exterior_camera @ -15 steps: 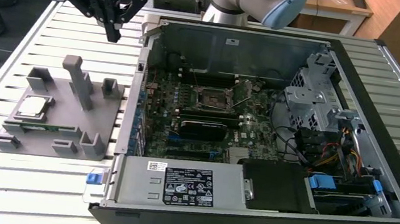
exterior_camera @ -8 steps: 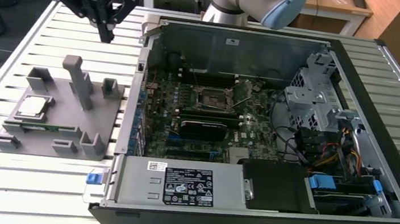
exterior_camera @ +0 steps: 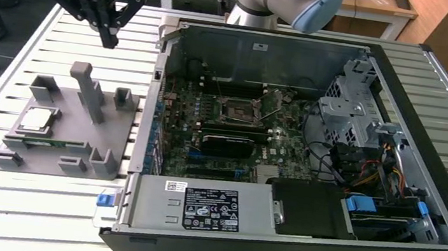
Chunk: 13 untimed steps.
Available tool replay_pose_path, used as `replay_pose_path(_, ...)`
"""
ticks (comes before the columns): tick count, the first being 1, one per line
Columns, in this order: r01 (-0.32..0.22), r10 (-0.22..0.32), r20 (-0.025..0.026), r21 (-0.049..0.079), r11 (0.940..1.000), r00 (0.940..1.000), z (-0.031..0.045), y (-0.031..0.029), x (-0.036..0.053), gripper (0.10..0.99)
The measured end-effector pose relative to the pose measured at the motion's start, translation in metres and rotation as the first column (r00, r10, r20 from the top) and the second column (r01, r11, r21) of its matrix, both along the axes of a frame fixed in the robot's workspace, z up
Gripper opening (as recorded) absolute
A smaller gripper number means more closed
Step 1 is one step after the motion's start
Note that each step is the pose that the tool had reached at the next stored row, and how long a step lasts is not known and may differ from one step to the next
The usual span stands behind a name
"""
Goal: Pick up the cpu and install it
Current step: 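Reach for the cpu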
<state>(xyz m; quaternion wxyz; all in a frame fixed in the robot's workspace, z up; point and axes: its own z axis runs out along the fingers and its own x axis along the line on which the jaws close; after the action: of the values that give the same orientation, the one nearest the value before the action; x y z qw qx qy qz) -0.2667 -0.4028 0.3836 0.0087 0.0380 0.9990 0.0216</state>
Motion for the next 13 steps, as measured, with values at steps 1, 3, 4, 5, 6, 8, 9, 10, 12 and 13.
replay_pose_path(1,0.000,0.000,-0.0002,0.000,1.0000,1.0000,-0.0001,-0.0002,-0.0018,0.106)
replay_pose_path(3,0.000,0.000,-0.0004,0.000,1.0000,1.0000,-0.0004,-0.0007,-0.0061,0.106)
replay_pose_path(4,0.000,0.000,-0.0005,0.000,1.0000,1.0000,-0.0005,-0.0009,-0.0085,0.106)
replay_pose_path(5,0.000,0.000,-0.0006,0.000,1.0000,1.0000,-0.0007,-0.0010,-0.0107,0.106)
replay_pose_path(6,0.000,0.000,-0.0007,0.000,1.0000,1.0000,-0.0009,-0.0013,-0.0129,0.106)
replay_pose_path(8,0.000,0.000,-0.0009,0.000,1.0000,1.0000,-0.0013,-0.0018,-0.0169,0.106)
replay_pose_path(9,0.000,0.000,-0.0010,0.000,1.0000,1.0000,-0.0015,-0.0024,-0.0187,0.106)
replay_pose_path(10,0.000,0.000,-0.0013,0.000,1.0000,1.0000,-0.0017,-0.0033,-0.0203,0.106)
replay_pose_path(12,0.000,0.000,-0.0016,0.000,1.0000,1.0000,-0.0024,-0.0055,-0.0233,0.106)
replay_pose_path(13,0.000,0.000,-0.0017,0.000,1.0000,1.0000,-0.0028,-0.0066,-0.0249,0.106)
